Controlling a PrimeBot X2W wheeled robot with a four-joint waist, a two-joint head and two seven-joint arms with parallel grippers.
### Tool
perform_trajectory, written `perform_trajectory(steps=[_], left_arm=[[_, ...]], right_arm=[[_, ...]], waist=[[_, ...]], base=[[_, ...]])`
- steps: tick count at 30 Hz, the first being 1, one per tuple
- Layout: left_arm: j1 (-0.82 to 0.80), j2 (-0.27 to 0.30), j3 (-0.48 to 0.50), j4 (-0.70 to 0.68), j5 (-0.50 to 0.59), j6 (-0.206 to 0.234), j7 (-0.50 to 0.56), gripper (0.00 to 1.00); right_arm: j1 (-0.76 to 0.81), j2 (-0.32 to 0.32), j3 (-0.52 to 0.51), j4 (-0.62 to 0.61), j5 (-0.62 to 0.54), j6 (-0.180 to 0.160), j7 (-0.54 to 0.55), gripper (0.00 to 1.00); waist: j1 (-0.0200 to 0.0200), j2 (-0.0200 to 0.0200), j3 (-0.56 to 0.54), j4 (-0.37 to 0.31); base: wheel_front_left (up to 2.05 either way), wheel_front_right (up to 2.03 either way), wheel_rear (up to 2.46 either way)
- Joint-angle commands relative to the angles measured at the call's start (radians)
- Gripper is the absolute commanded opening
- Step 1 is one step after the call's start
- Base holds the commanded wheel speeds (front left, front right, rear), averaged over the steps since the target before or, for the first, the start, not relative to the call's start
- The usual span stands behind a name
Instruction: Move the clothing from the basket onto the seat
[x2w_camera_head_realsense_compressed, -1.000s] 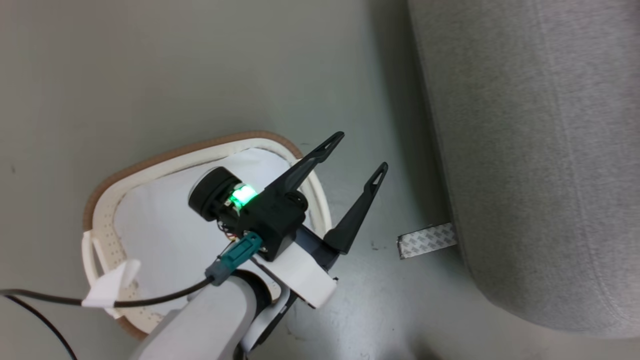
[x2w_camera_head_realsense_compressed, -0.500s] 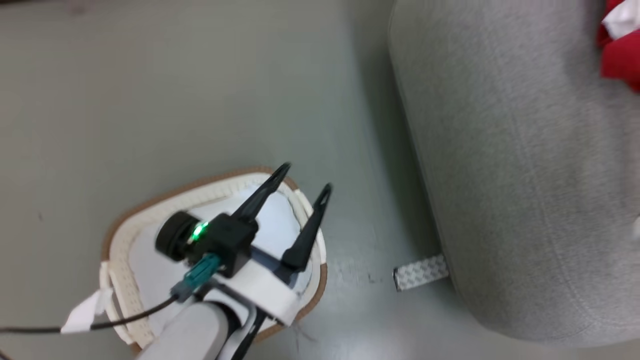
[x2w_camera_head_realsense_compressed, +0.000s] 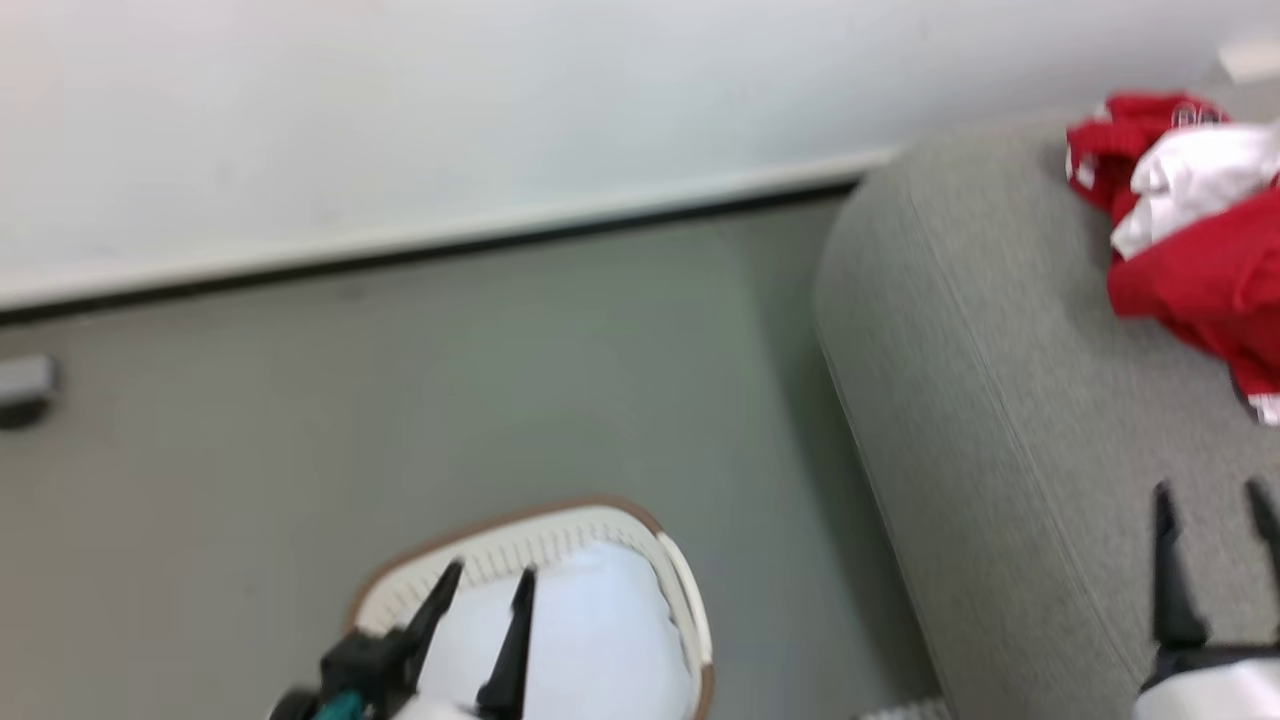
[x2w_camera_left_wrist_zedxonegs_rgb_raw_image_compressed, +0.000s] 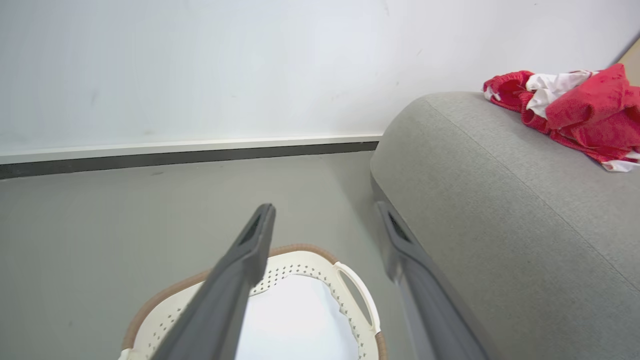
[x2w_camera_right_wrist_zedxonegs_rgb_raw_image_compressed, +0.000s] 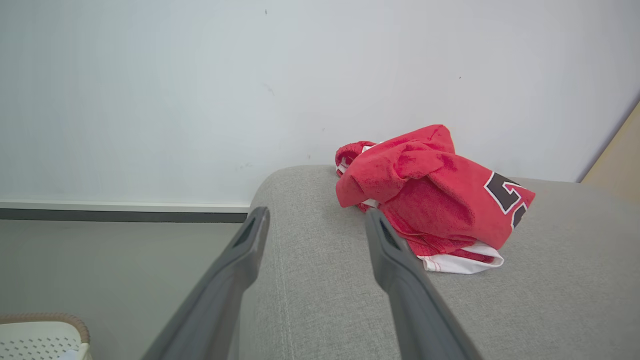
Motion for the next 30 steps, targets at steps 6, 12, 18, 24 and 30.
perform_trajectory(steps=[6, 12, 18, 24, 30], left_arm=[[0.122, -0.01, 0.06, 0.086, -0.022, 0.015, -0.022, 1.0], [0.185, -0.029, 0.166, 0.068, 0.007, 0.0, -0.022, 1.0], [0.229, -0.053, 0.238, 0.068, 0.059, -0.023, -0.023, 1.0], [0.237, -0.071, 0.272, 0.069, 0.088, -0.059, -0.023, 1.0], [0.245, -0.088, 0.267, 0.115, 0.08, -0.066, -0.019, 0.0]], right_arm=[[0.153, 0.043, 0.088, -0.026, 0.01, -0.003, -0.002, 1.0], [0.22, 0.066, 0.138, -0.005, 0.002, -0.003, -0.002, 1.0], [0.24, 0.072, 0.167, 0.005, 0.032, -0.002, -0.002, 1.0], [0.235, 0.072, 0.178, 0.011, 0.063, -0.003, -0.002, 1.0], [0.243, 0.08, 0.181, 0.054, 0.059, 0.0, 0.0, 0.0]], waist=[[0.0004, 0.0, -0.224, 0.128], [0.0004, 0.0, -0.263, 0.163], [0.0004, 0.0, -0.29, 0.19], [0.0004, 0.0, -0.297, 0.204], [0.0004, 0.0, -0.297, 0.205]], base=[[0.0, 0.0, 0.0], [0.0, 0.0, 0.0], [0.0, 0.0, 0.0], [0.0, 0.0, 0.0], [0.0, 0.0, 0.0]])
